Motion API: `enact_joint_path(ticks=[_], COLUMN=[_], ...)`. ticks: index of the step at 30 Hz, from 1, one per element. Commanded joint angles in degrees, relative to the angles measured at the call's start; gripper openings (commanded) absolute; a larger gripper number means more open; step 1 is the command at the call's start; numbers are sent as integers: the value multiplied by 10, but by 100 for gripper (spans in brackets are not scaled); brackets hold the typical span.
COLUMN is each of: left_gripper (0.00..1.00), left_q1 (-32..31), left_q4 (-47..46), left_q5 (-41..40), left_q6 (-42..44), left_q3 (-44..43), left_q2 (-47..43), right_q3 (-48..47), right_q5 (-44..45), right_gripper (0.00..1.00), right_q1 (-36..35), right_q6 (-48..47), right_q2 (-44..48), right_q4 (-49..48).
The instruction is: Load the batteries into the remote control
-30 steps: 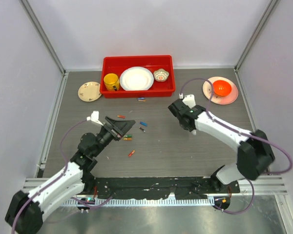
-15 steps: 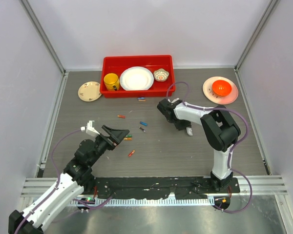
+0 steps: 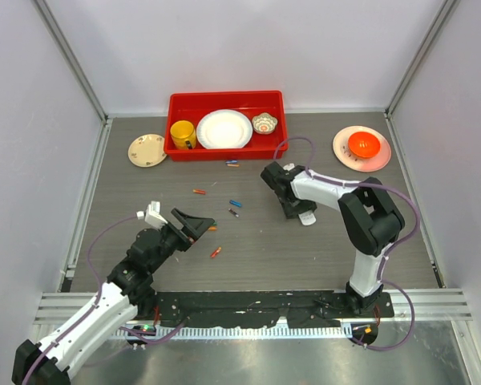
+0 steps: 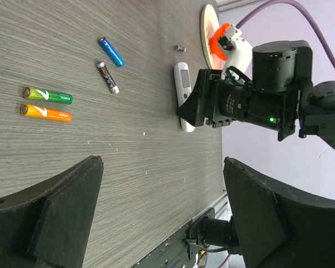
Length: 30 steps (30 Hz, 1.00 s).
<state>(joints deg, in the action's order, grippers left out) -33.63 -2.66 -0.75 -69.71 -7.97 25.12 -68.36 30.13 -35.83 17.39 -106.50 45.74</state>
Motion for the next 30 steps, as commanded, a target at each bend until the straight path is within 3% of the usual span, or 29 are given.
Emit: enact_joint_path(ticks=[1,3,10,13,14,18,23,30], left_gripper=[92,93,100,100,100,100,100,100], left_q1=[1,1,1,1,1,-1,-3,-3], left_q4=[9,20,104,162,178,279,308,234], left_q5=[2,-5,-39,-70,-85,-116,-148,-102], left_q6=[11,24,61,85,101,145,171,178], left_q3=[-7,-19,-60,-100,-129,-217,-263,-230], left_q2=[1,4,40,92,110,210,251,253], right_q3=[14,15,58,163,240,375,427,410], right_q5=[-87,-110,-129,-182,-196,-187,-132,-125], right_gripper=[60,66,68,68,69,77,80,80], right_q1=[-9,-11,-13,-13,-14,-22,-28,-29], right_q6=[30,39,78,109,116,172,179,145], right_q2=[56,87,281,412,484,604,678,692], right_q4=[-40,-45,-64,-170,-255,-368,-373,-362])
